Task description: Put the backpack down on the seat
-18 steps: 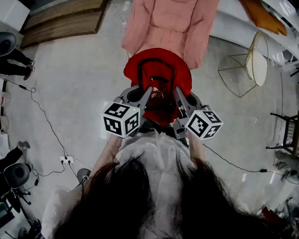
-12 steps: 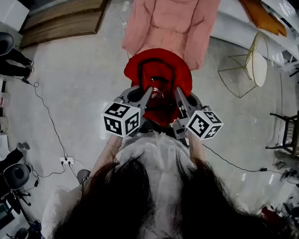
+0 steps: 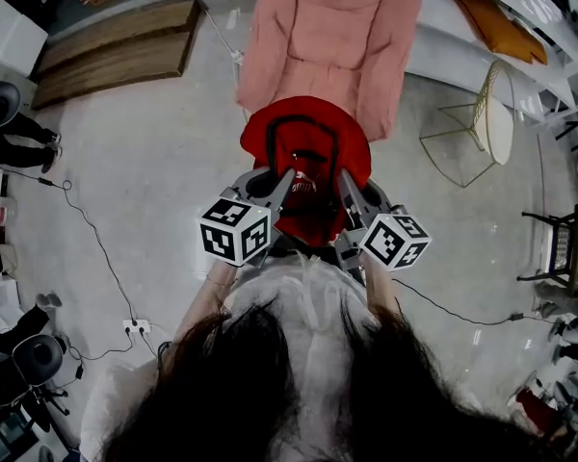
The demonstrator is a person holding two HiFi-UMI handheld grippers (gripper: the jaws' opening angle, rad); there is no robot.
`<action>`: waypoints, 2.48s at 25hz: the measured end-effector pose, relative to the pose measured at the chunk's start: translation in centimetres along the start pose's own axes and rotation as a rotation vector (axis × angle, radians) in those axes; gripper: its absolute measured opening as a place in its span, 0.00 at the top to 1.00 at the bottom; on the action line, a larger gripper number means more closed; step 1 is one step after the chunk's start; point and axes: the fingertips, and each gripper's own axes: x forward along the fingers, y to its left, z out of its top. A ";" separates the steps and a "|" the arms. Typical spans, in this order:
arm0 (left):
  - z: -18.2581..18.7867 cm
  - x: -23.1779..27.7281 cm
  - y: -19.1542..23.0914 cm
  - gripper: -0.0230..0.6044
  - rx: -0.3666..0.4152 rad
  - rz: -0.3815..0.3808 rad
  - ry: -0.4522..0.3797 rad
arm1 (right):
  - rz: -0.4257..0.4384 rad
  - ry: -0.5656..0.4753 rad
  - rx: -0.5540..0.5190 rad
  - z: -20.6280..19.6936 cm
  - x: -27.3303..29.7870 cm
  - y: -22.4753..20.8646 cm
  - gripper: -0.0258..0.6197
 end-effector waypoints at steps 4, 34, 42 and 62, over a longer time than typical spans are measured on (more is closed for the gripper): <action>0.9 -0.3 0.4 0.90 0.012 -0.022 -0.004 | -0.014 -0.025 0.001 0.4 0.3 0.7 0.89; 7.0 10.9 10.0 0.90 -0.108 0.104 0.021 | 0.042 0.138 0.048 6.1 14.3 -7.4 0.89; 9.7 17.4 10.8 0.90 -0.153 0.174 0.032 | 0.092 0.185 0.028 11.2 18.5 -12.5 0.89; 12.5 25.7 12.2 0.90 -0.155 0.189 0.106 | 0.069 0.195 0.075 15.8 22.4 -19.3 0.89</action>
